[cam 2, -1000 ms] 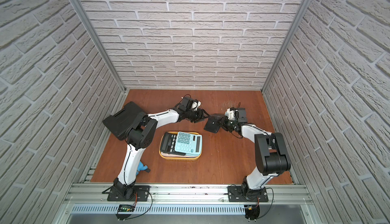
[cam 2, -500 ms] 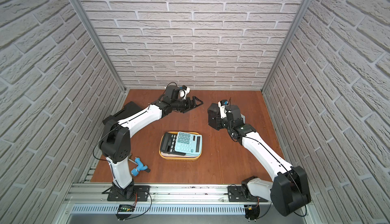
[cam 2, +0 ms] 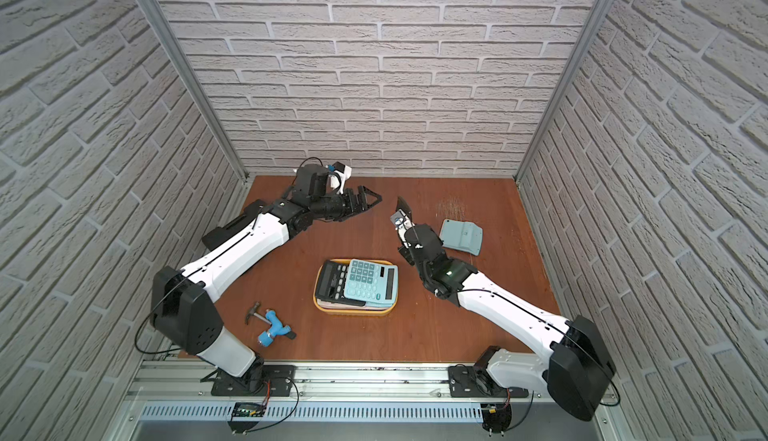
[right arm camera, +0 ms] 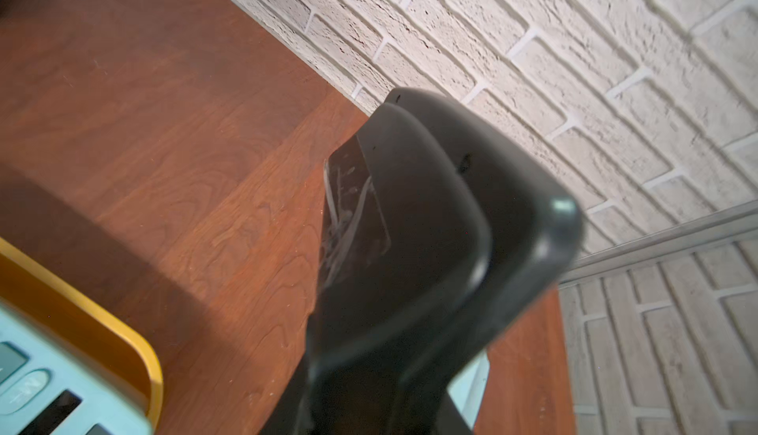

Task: Put the calculator in the storage box
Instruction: Pick up the calculator at the center of the board.

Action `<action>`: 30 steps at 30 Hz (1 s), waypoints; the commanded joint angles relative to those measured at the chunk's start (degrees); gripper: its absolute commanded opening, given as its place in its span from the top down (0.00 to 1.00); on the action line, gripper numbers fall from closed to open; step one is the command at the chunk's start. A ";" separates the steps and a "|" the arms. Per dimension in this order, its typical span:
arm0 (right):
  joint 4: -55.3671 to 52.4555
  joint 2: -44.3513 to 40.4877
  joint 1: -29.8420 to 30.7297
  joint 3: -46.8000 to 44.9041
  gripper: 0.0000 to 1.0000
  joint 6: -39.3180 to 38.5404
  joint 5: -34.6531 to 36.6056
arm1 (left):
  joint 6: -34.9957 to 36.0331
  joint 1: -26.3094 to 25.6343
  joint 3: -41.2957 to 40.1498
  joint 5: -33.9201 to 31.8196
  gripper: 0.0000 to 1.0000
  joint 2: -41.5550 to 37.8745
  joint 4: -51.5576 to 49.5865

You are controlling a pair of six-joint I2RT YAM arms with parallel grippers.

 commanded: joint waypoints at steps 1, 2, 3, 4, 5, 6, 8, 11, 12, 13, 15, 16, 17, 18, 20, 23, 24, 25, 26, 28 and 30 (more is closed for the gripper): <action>12.00 4.70 4.44 1.33 0.97 -12.75 14.64 | 1.35 1.76 -1.02 2.75 0.02 -1.33 -1.51; 14.17 6.63 5.44 1.60 0.97 -14.70 16.62 | 1.76 1.85 -0.93 2.88 0.02 -1.55 -2.04; 16.67 8.33 6.59 1.88 0.97 -18.52 18.83 | 1.69 1.93 -0.82 2.34 0.02 -1.69 -2.78; 19.57 9.84 7.51 2.07 0.97 -21.06 20.70 | 1.36 1.93 -0.11 1.77 0.02 -1.50 -4.71; 22.10 10.85 8.24 2.13 0.97 -23.12 21.93 | 1.13 1.93 0.99 1.82 0.02 -0.96 -6.67; 24.75 11.93 9.03 2.09 0.97 -25.29 22.95 | 0.49 1.93 2.47 1.78 0.02 -0.09 -9.30; 29.28 13.55 10.33 2.07 0.97 -29.49 24.20 | -1.13 2.02 4.54 2.59 0.02 1.38 -12.45; 35.80 16.18 11.89 2.23 0.97 -35.73 25.43 | -3.99 1.89 4.97 4.30 0.02 2.14 -12.93; 37.43 17.14 12.42 2.41 0.97 -37.56 25.90 | -4.25 1.76 5.42 3.90 0.03 2.16 -13.78; 39.16 18.09 12.84 2.59 0.97 -39.26 26.26 | -4.58 1.61 5.91 3.15 0.06 2.12 -14.67; 43.14 19.85 13.49 2.60 0.97 -42.28 26.94 | -4.78 1.24 6.77 2.41 0.10 2.21 -15.90; 45.73 20.76 13.61 2.52 0.97 -43.93 27.26 | -4.76 1.04 7.27 2.42 0.13 2.40 -16.42; 47.72 21.43 13.69 2.56 0.97 -45.30 27.35 | -4.72 0.90 7.71 2.44 0.16 2.66 -16.94; 49.22 22.21 13.89 2.69 0.97 -46.56 27.67 | -4.62 0.72 8.43 2.17 0.20 3.09 -18.16; 50.83 23.16 13.96 3.03 0.97 -48.01 27.88 | -3.96 0.37 9.73 1.68 0.31 3.86 -20.00; 51.44 23.77 14.09 3.22 0.97 -48.34 27.96 | -3.75 0.24 10.26 1.31 0.50 4.62 -21.03; 51.44 23.86 14.04 3.21 0.97 -48.25 27.90 | -3.74 0.13 10.34 1.07 0.55 4.77 -21.22; 51.36 23.86 14.01 3.15 0.97 -48.14 27.91 | -3.67 0.09 10.34 0.81 0.61 4.80 -21.40; 51.33 23.95 13.99 3.13 0.97 -48.05 27.90 | -3.59 0.10 10.34 0.54 0.64 4.80 -21.55; 51.27 24.13 13.98 3.14 0.97 -47.84 27.98 | -3.43 0.10 10.43 0.25 0.76 4.80 -21.94; 51.18 24.30 13.96 3.22 0.97 -47.55 28.02 | -3.18 0.01 10.50 0.16 0.86 4.76 -22.19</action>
